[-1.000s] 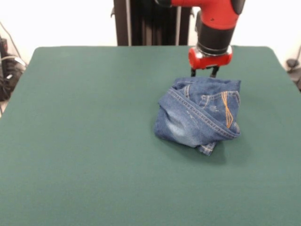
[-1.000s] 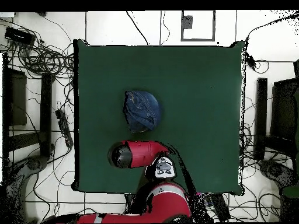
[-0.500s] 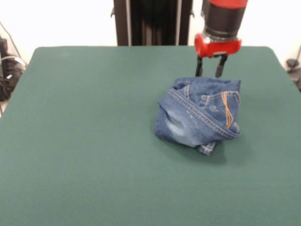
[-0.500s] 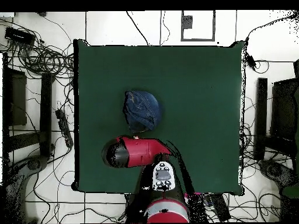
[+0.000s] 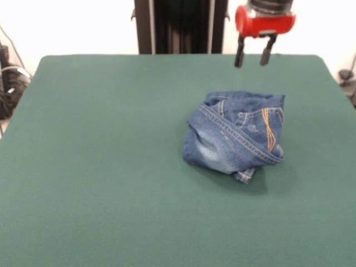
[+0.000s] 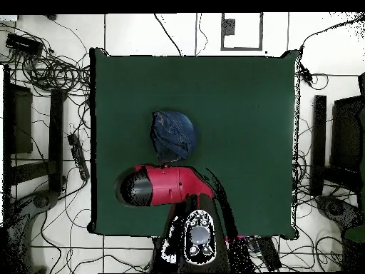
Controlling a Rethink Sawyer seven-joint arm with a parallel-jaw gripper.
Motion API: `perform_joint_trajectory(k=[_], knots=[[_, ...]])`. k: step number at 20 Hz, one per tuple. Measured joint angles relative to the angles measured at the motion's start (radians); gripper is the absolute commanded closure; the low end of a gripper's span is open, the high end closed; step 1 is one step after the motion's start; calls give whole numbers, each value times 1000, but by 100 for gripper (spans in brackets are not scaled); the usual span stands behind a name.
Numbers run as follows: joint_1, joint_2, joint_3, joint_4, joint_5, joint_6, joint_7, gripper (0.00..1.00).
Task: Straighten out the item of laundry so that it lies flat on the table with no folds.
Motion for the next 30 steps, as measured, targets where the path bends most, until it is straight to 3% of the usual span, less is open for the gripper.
perform_joint_trajectory(k=[7, 30], knots=[[19, -37, -15, -20, 0, 61, 0, 0], [41, -34, -34, -72, -2, 61, 0, 0]])
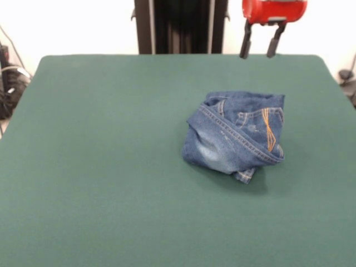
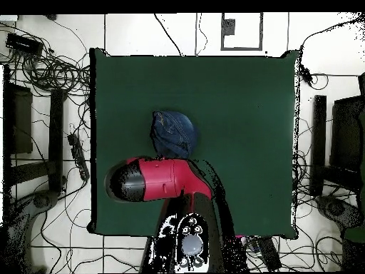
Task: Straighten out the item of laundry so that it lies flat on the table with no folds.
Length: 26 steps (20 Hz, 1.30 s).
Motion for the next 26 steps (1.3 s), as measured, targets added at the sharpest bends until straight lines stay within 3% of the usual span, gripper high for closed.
perform_joint_trajectory(k=[26], knots=[[0, 4, -1, -3, 0, 0, 0, 0]])
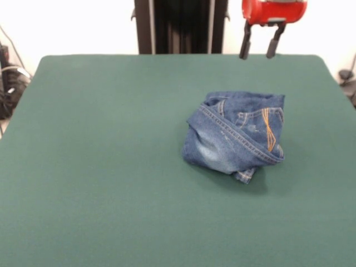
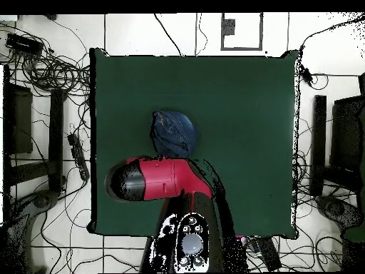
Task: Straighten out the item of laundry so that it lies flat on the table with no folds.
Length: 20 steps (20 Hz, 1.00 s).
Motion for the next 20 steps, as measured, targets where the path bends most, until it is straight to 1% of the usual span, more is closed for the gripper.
perform_joint_trajectory(k=[14, 17, 20], knots=[[0, 5, -1, -30, 0, 0, 0, 0], [-2, 19, -1, -52, 0, -5, 0, 0], [-11, 53, 0, -92, 0, -17, 0, 0]])
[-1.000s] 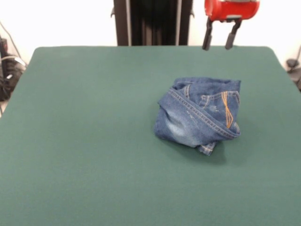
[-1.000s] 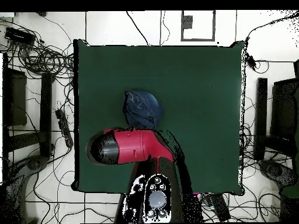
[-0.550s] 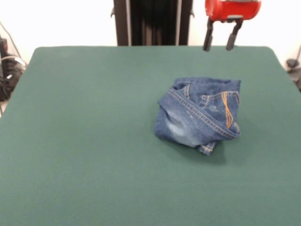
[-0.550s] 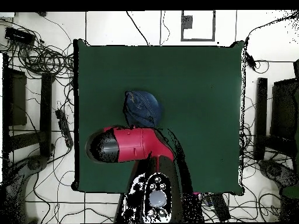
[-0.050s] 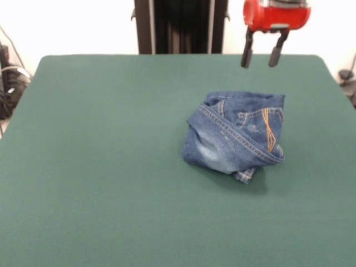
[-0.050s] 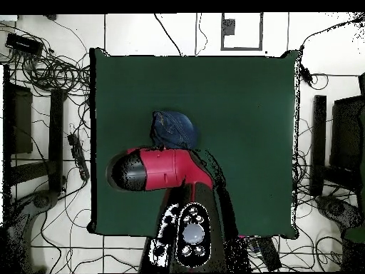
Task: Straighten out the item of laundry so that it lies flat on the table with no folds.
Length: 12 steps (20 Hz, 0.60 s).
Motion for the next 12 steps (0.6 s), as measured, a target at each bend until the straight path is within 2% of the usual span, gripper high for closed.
perform_joint_trajectory(k=[4, 12], knots=[[-18, 42, 1, -44, 0, -34, 0, 0], [-55, 98, 6, -84, 10, -210, 0, 0]])
